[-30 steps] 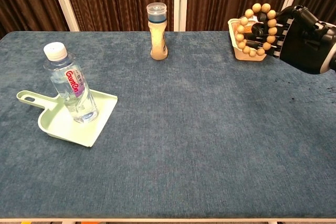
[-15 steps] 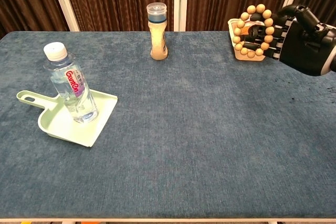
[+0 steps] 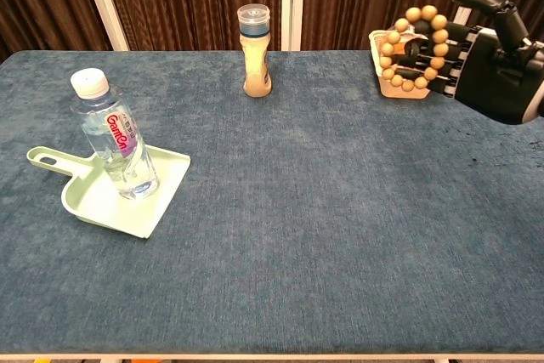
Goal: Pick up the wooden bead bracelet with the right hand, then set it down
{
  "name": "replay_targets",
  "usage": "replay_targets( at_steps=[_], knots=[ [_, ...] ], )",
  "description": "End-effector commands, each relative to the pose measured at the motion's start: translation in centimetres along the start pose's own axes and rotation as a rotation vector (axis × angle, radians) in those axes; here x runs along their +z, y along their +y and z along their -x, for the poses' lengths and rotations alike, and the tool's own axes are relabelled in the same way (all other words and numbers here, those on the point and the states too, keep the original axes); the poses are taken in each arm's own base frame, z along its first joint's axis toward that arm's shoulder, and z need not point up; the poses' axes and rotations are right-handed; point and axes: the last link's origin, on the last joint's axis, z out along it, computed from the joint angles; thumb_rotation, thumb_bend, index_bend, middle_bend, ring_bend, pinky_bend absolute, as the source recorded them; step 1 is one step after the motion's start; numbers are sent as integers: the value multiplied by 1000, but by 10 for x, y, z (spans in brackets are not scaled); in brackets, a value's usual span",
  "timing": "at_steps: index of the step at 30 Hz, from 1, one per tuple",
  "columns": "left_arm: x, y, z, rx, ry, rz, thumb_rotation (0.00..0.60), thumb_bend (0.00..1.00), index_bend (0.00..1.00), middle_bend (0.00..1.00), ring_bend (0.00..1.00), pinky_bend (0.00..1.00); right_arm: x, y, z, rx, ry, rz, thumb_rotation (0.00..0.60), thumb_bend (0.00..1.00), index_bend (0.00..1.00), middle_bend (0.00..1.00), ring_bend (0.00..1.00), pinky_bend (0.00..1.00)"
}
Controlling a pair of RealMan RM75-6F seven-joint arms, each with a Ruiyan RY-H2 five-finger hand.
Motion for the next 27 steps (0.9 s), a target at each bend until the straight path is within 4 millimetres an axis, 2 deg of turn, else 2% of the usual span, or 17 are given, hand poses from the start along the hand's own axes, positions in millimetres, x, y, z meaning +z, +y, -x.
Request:
replay_targets(
  at_steps=[1,5,14,19,27],
  knots=[
    [1,1,0,2,2,2,600,35,175,157,57,21,0,0,-1,4,6,-2,209,481,607,563,263,0],
    [1,1,0,2,3,-1,600,34,175,157,57,20,0,0,-2,7,11,-7,211,460,625,566,263,0],
    [0,0,0,3,3,-1,600,35,175,157,57,20,0,-1,-2,-6,11,-5,215,540,629,569,263,0],
    [1,1,0,3,2,-1,600,35,175,157,57,21,0,-1,-3,-17,13,-2,221,510,632,571,263,0],
    [1,1,0,4,-1,-1,600,35,175,157,57,21,0,0,-2,-32,12,0,318,500,638,576,263,0]
  ],
)
